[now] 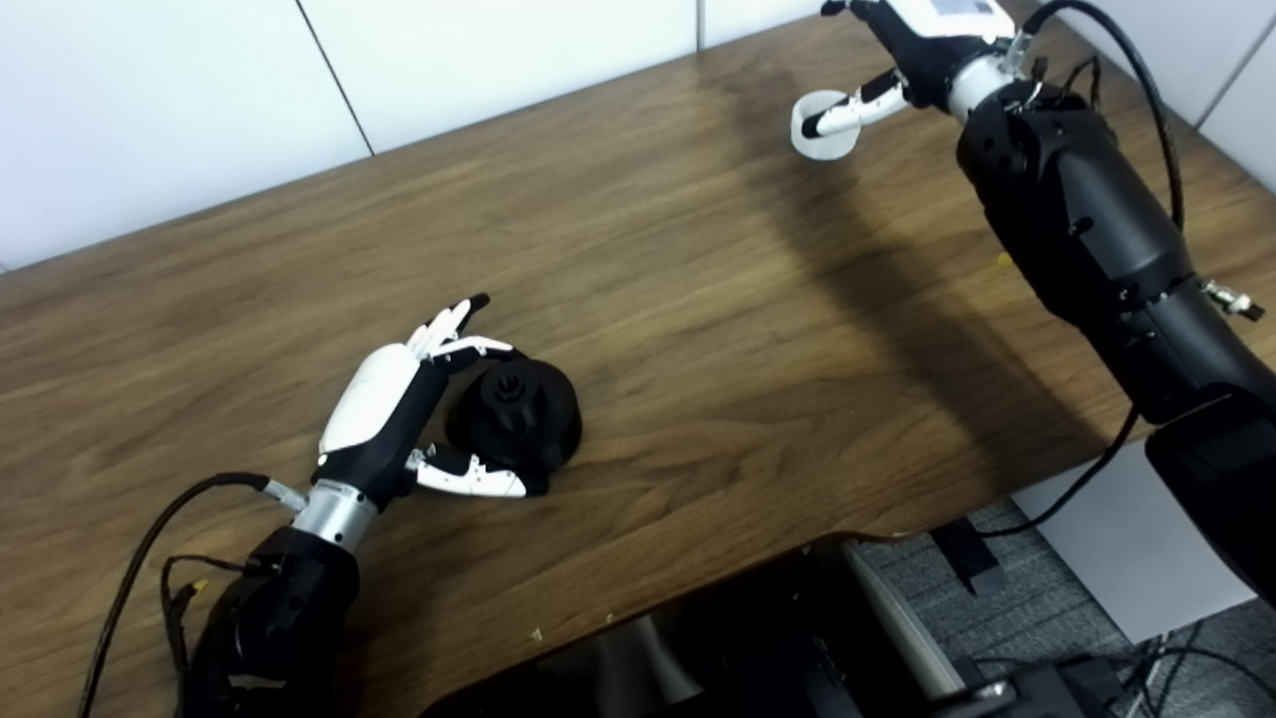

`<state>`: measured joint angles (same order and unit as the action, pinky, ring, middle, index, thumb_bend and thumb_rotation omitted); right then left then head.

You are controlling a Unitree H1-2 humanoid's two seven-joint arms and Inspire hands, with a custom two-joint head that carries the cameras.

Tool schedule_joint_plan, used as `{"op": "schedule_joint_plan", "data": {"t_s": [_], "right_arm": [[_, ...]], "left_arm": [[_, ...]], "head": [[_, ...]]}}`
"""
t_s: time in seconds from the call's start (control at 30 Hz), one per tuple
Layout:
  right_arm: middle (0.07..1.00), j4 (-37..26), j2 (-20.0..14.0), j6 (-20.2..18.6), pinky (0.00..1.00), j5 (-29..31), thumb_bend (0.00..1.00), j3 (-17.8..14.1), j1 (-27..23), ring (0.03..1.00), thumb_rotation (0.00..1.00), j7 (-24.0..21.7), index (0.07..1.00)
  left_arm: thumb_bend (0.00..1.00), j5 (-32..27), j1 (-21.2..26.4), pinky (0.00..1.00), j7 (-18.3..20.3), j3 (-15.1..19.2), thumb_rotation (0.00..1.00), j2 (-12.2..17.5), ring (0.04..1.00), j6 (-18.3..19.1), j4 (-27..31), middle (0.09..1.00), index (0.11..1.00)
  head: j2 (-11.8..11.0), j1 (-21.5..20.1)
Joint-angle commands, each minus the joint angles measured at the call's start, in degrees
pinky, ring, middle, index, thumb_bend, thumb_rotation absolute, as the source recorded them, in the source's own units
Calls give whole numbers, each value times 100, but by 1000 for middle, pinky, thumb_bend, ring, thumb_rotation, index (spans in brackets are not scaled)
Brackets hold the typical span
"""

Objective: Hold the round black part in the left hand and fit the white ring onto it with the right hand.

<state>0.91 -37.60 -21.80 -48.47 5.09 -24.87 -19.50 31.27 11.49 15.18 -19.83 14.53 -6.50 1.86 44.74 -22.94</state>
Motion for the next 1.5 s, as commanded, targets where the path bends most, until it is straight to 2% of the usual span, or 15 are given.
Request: {"op": "schedule_joint_plan", "data": {"t_s": [0.0, 0.27, 0.47, 0.83, 1.0, 1.3, 1.47], "right_arm": [[910, -9, -269, -87, 866, 20, 875, -52, -307, 945, 513, -78, 887], [927, 484, -330, -1, 883, 170, 930, 43, -413, 954, 598, -144, 900], [916, 813, -289, 10, 851, 231, 919, 228, -531, 930, 586, -187, 910], [903, 1170, -201, 29, 900, 354, 913, 505, -653, 943, 544, -188, 913], [905, 1350, -151, 38, 931, 288, 881, 713, -783, 950, 500, -163, 921], [902, 1630, -95, 129, 909, 285, 738, 953, -983, 931, 261, -59, 918], [894, 1773, -73, 153, 906, 268, 724, 1045, -1063, 922, 256, -15, 924]], "left_arm": [[1000, 23, 80, 1000, -93, 28, 296, 29, 1000, -96, 75, 1000, 634], [1000, 49, 81, 995, -82, 21, 301, 31, 1000, -82, 78, 1000, 636], [1000, 25, 81, 1000, -70, 21, 288, 3, 1000, -58, 63, 1000, 638], [1000, 73, 97, 1000, -95, 16, 303, -9, 1000, -72, 39, 1000, 638], [1000, 54, 87, 1000, -68, 18, 309, -18, 1000, -34, 57, 1000, 640], [1000, 71, 37, 1000, -65, 0, 303, -27, 1000, -17, 110, 1000, 640], [1000, 61, 28, 1000, -58, -2, 306, -46, 1000, 9, 122, 1000, 639]], "head": [[15, 4], [35, 41], [25, 96], [13, 184], [11, 251], [9, 297], [18, 317]]}}
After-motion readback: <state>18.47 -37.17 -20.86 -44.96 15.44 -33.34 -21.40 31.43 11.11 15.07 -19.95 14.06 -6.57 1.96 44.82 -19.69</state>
